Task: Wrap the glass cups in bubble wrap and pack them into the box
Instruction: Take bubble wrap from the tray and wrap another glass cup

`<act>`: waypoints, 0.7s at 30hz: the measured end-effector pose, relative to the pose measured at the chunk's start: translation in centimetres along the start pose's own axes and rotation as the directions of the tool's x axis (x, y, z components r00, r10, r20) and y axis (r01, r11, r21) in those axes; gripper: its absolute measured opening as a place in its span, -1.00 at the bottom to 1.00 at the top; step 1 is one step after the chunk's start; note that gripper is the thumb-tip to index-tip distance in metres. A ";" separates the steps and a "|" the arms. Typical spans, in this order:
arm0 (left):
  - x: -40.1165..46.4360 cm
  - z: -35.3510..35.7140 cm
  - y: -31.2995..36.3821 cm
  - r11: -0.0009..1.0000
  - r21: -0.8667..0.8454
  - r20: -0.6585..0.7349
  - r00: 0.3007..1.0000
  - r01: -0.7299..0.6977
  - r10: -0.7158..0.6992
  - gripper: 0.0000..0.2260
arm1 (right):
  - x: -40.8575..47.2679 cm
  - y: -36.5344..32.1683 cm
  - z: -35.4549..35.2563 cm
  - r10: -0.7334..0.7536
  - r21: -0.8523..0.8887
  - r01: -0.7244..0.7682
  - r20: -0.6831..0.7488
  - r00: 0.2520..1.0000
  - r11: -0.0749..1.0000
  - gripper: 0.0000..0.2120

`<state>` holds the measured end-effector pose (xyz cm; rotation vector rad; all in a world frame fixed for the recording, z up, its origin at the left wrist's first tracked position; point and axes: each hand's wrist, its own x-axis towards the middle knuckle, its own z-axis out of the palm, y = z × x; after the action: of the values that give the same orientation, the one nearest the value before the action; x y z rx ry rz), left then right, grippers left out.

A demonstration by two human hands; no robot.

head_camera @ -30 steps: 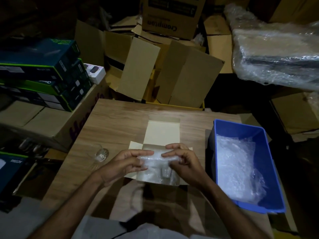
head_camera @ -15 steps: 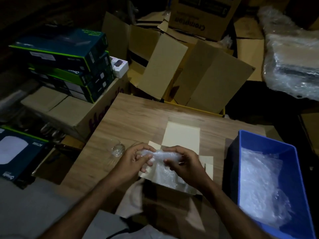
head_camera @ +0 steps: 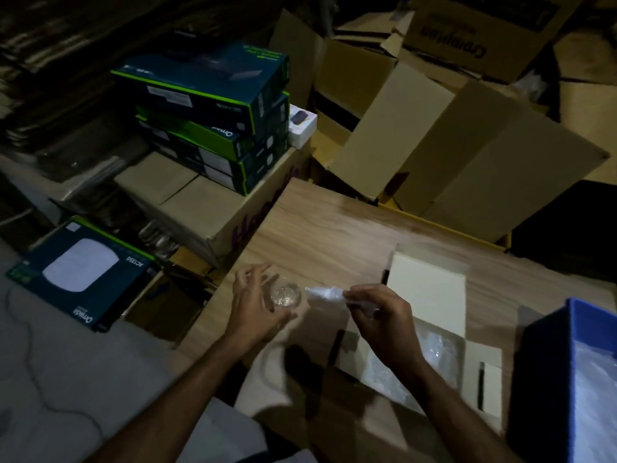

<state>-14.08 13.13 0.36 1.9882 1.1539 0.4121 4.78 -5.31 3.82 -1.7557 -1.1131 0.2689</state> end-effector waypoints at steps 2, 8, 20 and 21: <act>1.4 0.4 -1.3 0.997 -0.048 0.067 0.997 0.052 -0.049 -0.09 | 0.5 -0.4 0.9 0.041 0.031 -0.041 0.004 0.999 0.999 -0.72; 2.4 1.7 -2.8 0.970 -0.237 0.192 0.981 0.060 -0.014 -0.39 | 1.8 -2.3 3.1 0.151 0.061 -0.160 0.124 0.981 0.985 -0.83; -1.2 1.0 2.0 0.921 -0.014 0.179 0.905 -0.390 0.386 -0.20 | 1.7 -4.6 1.2 0.037 -0.224 0.021 0.250 0.967 0.974 -0.79; -1.7 1.1 2.6 0.917 -0.020 0.189 0.899 -0.398 0.394 -0.20 | 1.5 -4.8 1.0 0.036 -0.210 0.018 0.252 0.967 0.978 -0.78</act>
<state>-12.78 10.49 1.82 2.2277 0.6321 0.4053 2.30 -3.12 7.77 -1.9536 -1.3590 0.4037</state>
